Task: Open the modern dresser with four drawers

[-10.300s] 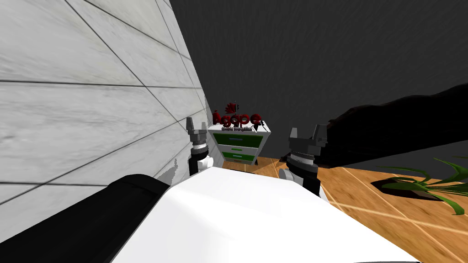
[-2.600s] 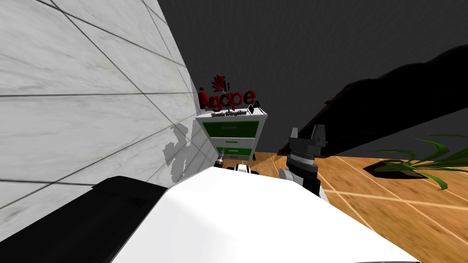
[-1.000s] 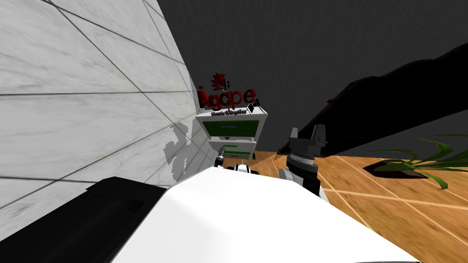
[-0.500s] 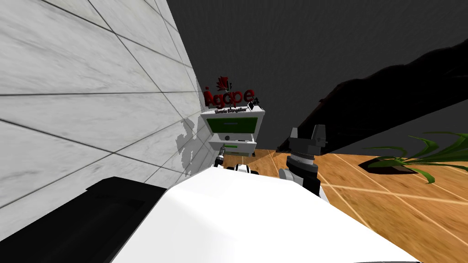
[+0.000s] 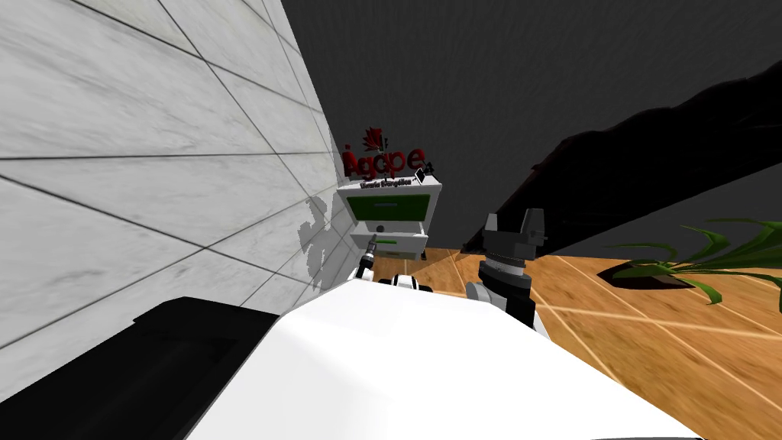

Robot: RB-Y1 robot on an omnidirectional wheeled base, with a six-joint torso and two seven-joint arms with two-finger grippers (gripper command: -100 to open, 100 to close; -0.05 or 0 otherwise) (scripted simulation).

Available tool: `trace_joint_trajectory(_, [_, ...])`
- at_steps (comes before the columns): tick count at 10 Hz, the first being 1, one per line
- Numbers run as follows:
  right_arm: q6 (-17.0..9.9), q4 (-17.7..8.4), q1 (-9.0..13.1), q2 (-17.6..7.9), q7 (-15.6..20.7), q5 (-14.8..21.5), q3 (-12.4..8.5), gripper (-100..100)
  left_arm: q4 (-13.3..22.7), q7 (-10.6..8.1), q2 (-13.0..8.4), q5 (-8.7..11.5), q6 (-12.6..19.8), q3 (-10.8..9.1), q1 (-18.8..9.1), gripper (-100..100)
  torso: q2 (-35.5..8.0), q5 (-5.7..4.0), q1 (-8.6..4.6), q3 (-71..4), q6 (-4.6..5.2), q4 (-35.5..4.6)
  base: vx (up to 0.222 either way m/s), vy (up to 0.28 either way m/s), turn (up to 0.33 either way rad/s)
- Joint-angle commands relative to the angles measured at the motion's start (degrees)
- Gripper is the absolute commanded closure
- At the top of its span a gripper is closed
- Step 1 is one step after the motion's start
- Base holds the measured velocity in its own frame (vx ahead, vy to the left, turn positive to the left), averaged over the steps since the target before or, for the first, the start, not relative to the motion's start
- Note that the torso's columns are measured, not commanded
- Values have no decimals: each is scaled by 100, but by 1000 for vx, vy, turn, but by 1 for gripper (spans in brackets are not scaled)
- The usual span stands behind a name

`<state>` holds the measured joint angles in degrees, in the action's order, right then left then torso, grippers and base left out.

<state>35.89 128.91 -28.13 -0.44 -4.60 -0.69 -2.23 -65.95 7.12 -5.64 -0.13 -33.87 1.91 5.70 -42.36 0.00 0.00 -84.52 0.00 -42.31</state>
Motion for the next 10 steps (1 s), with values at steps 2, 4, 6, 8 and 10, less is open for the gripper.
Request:
trace_joint_trajectory(2, [0,0,1,0,0,0,0,0,-285,-44,-52,22,562,-41,-277,-100,-2,-3,-5,1,1,-3,-82,-10,8])
trace_joint_trajectory(4, [0,0,0,0,0,0,0,0,-326,-42,-46,19,671,-32,-255,-100,-20,-16,-13,9,-4,-29,-45,-4,3])
trace_joint_trajectory(6, [0,0,0,0,0,0,0,0,-309,-44,-46,19,712,-31,-248,0,-5,-9,-10,1,-2,-13,0,0,0])
trace_joint_trajectory(8, [0,0,-1,0,0,0,0,0,-299,-44,-46,19,722,-30,-239,0,1,-4,-4,-2,-1,-5,0,0,0])
trace_joint_trajectory(10, [0,0,-1,0,0,0,0,0,-294,-44,-46,19,726,-30,-236,0,4,-1,-2,-4,0,-1,0,0,0])
